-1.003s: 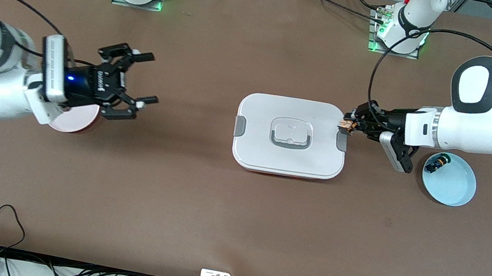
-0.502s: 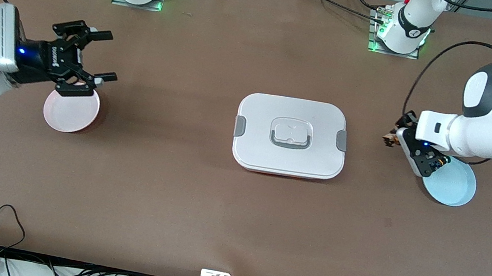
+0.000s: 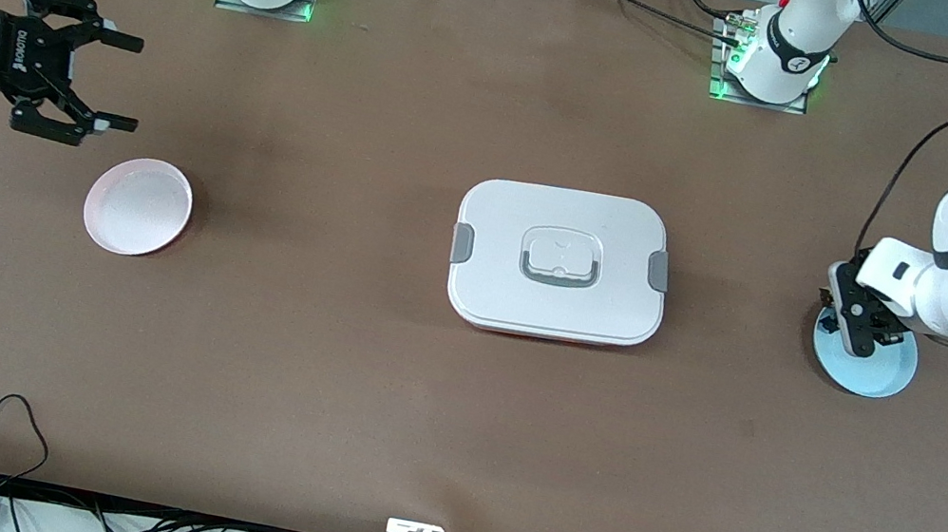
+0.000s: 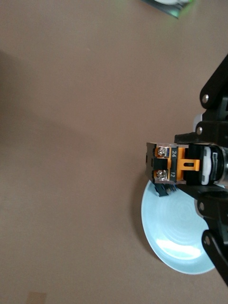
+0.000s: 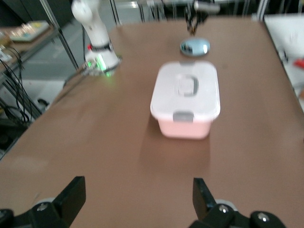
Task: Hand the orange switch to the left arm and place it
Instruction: 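Carry the switch to the blue plate while the right gripper retracts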
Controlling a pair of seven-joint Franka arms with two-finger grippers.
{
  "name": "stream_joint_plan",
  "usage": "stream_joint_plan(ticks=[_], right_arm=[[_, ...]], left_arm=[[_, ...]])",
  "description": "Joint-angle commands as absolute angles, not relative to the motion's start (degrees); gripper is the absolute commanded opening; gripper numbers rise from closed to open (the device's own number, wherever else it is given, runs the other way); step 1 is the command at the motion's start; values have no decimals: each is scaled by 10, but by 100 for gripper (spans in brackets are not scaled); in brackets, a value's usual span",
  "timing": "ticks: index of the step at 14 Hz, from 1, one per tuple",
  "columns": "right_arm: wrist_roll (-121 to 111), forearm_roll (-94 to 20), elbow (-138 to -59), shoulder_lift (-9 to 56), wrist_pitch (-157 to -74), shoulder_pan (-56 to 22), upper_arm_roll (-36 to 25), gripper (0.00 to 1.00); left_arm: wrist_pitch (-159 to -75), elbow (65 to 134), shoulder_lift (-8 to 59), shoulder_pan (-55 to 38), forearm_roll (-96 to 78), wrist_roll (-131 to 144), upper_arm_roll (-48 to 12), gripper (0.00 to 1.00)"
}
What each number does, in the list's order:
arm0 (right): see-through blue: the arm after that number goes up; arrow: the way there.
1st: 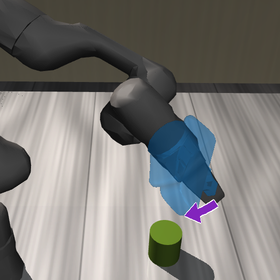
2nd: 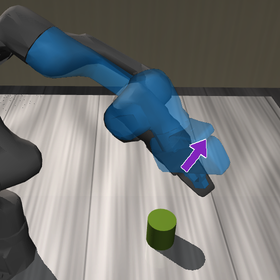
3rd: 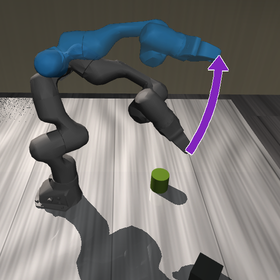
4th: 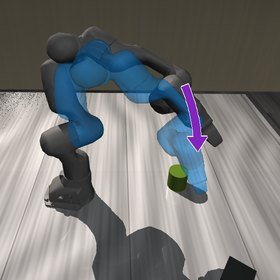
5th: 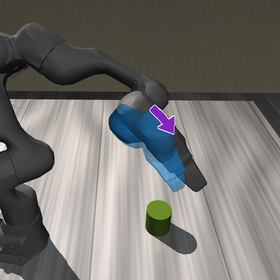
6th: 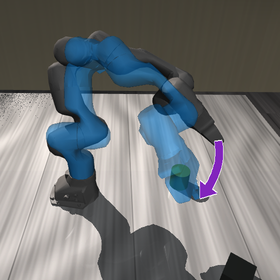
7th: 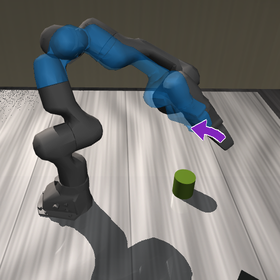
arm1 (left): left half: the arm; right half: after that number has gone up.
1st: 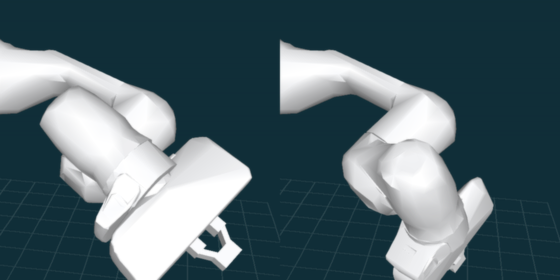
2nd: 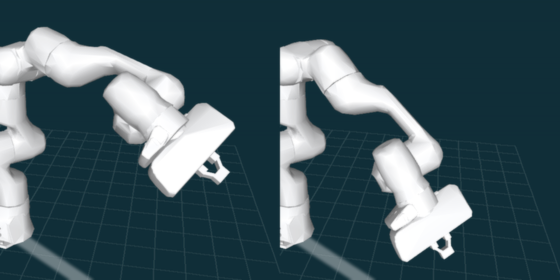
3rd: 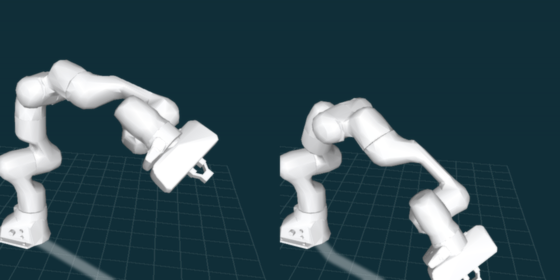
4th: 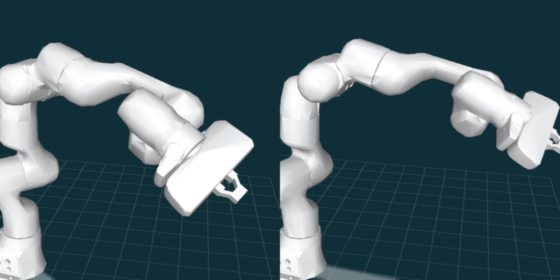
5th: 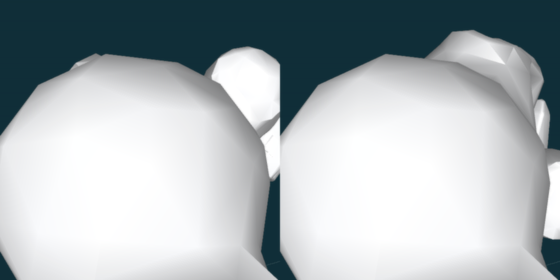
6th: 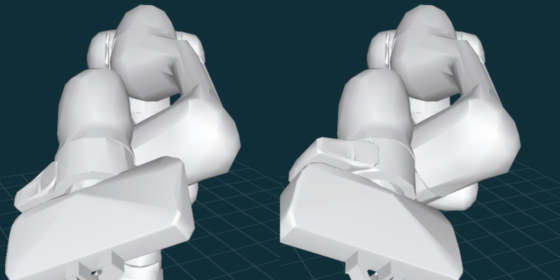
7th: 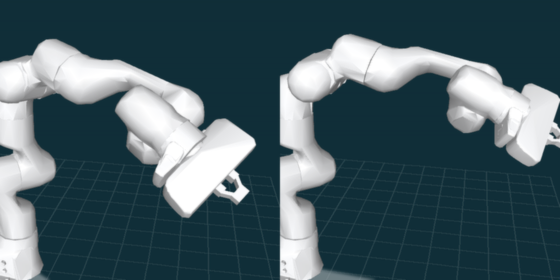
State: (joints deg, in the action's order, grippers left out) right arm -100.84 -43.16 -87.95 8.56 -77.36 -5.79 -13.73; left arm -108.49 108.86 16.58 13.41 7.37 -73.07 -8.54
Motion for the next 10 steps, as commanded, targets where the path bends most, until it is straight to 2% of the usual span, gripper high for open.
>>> stream_joint_plan(ticks=[1, 7, 10], right_arm=[[-885, -328, -899, 29, -797, -98, -147, 100], [-480, -60, -898, -8, -800, -162, -142, 100], [-461, 11, -913, -3, -852, -170, -137, 100]], left_arm=[[-1125, 1080, 200, 190, 92, -838, -91, 15], [-1262, 1084, 266, 250, 117, -950, -91, 15], [-1308, 1084, 287, 256, 128, -952, -91, 16]])
